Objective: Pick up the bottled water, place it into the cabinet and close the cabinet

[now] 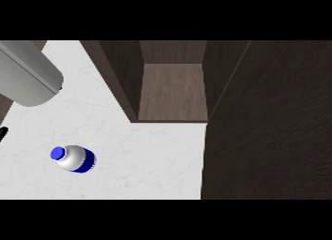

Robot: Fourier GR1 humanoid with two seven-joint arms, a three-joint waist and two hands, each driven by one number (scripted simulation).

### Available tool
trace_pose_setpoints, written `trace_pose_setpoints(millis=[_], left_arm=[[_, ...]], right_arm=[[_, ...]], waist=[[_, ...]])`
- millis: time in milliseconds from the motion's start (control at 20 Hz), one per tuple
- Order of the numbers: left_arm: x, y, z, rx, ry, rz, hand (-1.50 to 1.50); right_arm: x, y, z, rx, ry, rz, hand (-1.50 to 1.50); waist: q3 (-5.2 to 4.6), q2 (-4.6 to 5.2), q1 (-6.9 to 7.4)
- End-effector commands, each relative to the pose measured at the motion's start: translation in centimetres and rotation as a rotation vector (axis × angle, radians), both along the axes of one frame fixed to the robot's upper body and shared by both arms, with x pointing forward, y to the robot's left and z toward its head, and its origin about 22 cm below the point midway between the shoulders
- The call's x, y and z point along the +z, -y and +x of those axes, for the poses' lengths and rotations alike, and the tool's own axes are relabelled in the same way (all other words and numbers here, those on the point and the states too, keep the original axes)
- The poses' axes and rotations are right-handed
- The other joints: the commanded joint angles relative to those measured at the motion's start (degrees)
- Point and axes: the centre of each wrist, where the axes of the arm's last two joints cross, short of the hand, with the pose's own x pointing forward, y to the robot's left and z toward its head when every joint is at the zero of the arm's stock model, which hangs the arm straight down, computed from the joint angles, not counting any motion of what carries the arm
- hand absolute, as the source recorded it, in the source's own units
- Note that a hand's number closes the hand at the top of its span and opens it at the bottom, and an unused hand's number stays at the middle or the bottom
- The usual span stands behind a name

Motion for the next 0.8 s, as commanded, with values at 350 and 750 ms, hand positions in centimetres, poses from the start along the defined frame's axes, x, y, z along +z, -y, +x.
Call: trace_pose_setpoints(millis=[350, 750], left_arm=[[0.6, -1.4, -4.0, 0.028, -0.082, 0.030, -1.50], [-3.0, -2.0, -3.1, 0.114, -0.081, 0.043, -1.50]], right_arm=[[1.8, 0.0, -5.6, 0.013, -0.031, 0.014, -1.50], [0.9, -0.4, -6.5, 0.027, -0.041, 0.012, -1.50]], waist=[[0.04, 0.05, -0.27], [0.03, 0.10, -0.56]])
